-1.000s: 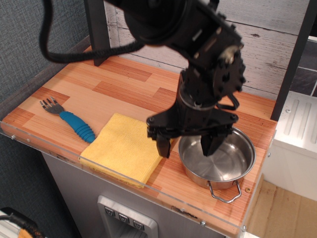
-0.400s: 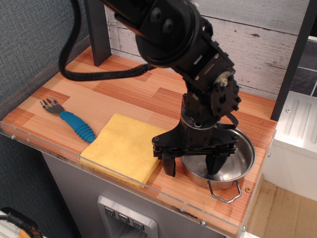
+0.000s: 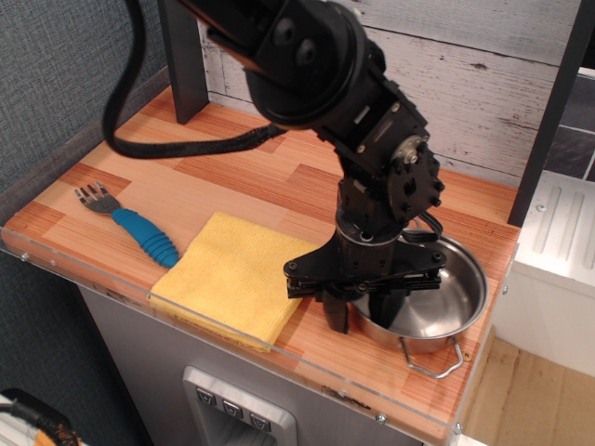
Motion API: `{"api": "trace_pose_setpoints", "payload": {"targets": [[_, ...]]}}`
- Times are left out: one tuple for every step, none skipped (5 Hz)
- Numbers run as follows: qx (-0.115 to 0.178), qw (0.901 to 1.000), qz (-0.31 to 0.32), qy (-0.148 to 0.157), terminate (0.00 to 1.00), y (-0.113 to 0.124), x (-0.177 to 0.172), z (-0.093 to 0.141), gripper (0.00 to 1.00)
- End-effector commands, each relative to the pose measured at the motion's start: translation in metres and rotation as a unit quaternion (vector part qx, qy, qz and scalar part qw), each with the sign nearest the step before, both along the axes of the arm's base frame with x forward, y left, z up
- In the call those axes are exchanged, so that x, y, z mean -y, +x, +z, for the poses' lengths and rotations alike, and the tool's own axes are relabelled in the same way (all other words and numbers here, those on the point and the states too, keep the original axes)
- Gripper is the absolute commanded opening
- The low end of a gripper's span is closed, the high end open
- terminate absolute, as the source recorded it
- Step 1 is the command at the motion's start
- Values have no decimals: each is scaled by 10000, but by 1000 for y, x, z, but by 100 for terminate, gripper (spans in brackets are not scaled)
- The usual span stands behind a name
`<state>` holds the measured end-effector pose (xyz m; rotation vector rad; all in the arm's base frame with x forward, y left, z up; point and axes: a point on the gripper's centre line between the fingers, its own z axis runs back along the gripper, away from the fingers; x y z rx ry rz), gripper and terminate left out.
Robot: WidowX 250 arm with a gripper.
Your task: Move the silver pan into the opposite corner of the table, behind the yellow rag.
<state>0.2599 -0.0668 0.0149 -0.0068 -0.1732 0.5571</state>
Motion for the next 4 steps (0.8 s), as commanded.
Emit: {"api": "trace_pose_setpoints", "payload": {"targets": [[276, 9995, -48, -113, 0, 6, -1, 13, 0], [669, 9972, 128, -302, 0, 8, -5, 29, 0], [896, 9947, 340, -360, 0, 11, -14, 45, 0], [924, 9893, 1055, -407, 0, 12, -35, 63, 0]]}}
